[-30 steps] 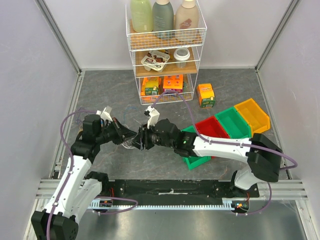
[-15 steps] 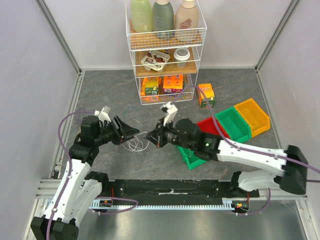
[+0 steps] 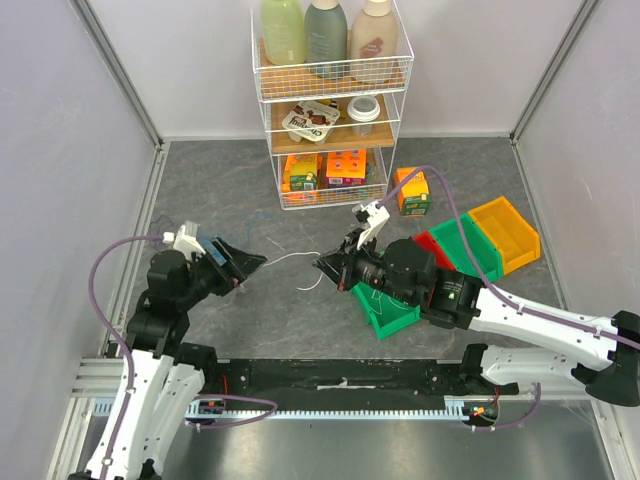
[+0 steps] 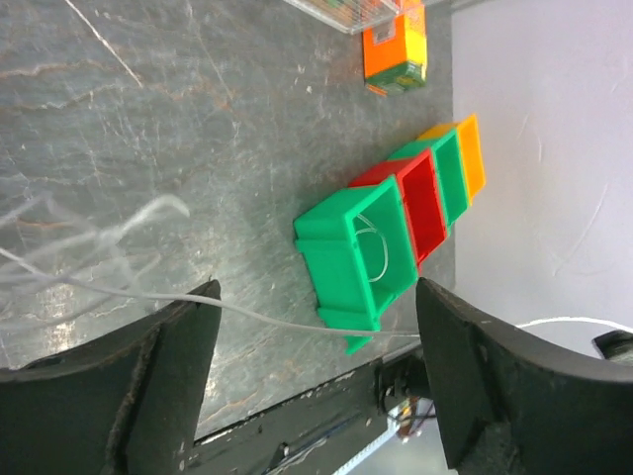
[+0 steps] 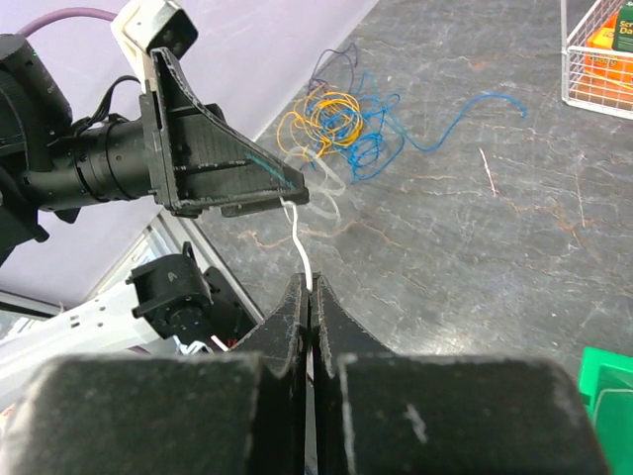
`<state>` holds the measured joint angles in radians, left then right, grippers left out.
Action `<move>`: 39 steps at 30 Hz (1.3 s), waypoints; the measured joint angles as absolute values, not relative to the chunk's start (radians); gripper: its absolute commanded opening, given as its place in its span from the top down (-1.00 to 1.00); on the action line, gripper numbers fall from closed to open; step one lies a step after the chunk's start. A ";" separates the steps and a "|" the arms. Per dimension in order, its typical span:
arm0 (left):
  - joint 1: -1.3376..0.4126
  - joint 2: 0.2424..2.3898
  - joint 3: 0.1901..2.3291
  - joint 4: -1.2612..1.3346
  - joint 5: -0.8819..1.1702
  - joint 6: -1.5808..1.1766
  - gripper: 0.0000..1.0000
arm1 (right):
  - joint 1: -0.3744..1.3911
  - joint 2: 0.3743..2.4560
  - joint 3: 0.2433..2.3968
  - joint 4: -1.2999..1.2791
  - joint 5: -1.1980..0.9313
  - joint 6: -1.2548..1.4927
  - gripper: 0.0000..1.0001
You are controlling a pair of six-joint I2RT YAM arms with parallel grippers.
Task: Untangle the cables
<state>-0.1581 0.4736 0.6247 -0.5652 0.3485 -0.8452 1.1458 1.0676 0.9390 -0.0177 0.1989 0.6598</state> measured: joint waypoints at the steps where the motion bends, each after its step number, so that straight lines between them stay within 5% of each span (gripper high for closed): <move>1: -0.158 0.471 0.601 -0.548 0.369 -0.845 -0.88 | 1.146 1.068 0.939 -0.025 0.201 0.656 1.00; 25: -0.158 0.733 0.507 -0.461 0.728 -0.808 -0.98 | 1.084 1.183 0.949 -0.107 0.326 0.599 1.00; 35: -0.204 0.831 0.435 -0.295 0.795 -0.865 -0.88 | 1.024 1.295 0.994 0.004 0.090 0.611 1.00; 39: -0.205 0.741 0.368 -0.189 0.767 -0.953 -0.98 | 1.025 1.263 0.940 0.078 0.014 0.624 1.00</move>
<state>-0.2054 0.7414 0.3676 -0.1890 0.7670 -0.9535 1.0248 1.2633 0.9398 0.0776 0.0139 0.6243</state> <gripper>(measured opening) 0.942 0.011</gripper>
